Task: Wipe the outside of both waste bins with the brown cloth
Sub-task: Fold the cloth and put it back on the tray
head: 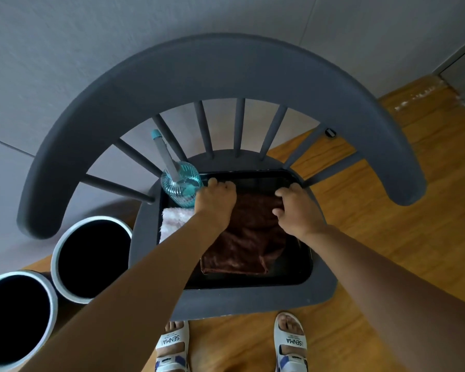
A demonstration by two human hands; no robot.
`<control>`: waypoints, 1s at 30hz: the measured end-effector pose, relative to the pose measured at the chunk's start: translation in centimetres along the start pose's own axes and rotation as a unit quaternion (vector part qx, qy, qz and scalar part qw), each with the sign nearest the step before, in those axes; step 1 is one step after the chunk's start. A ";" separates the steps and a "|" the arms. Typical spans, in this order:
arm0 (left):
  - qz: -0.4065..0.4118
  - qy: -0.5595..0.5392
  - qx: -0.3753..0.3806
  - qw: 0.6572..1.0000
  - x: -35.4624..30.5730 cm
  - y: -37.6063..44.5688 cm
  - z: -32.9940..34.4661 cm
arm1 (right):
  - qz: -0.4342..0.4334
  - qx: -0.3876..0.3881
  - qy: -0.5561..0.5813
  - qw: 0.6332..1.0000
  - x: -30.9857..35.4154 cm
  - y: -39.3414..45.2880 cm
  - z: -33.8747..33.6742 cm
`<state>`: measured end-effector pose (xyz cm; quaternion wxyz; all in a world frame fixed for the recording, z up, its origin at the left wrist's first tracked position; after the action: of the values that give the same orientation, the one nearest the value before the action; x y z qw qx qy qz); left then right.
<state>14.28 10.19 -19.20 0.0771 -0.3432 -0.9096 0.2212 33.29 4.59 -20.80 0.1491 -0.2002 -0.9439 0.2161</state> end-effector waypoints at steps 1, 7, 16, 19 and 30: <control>0.003 0.001 0.000 1.000 0.0 0.1 -0.2 | 0.006 0.003 0.019 1.000 -0.1 0.0 -0.1; 0.101 -0.041 -0.213 0.971 0.6 -4.5 -0.4 | -0.158 -0.074 0.138 0.975 -1.4 -3.7 -1.5; 0.240 -0.087 -0.216 0.943 -0.7 -14.2 7.5 | -0.243 -0.027 0.065 0.967 -5.8 -10.9 3.0; 0.136 -0.152 -0.280 0.938 -1.0 -13.6 7.4 | -0.171 -0.070 0.084 0.979 -5.0 -9.9 3.6; 0.016 -0.146 -0.138 0.979 -0.9 -9.6 6.1 | -0.012 0.059 0.086 0.994 -2.4 -7.7 3.8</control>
<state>7.45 1.08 -20.23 -0.1084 -0.3288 -0.9272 0.1426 31.54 -4.16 -20.94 0.2441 -0.1980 -0.9153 0.2519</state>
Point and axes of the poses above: each hand's wrist, its own y-axis towards the middle knuckle, its own z-axis out of the palm, x = y × z, the point moved 2 cm from there along y, towards the middle knuckle, and after that the axes turned 15 degrees about z, right-handed, at the moved point
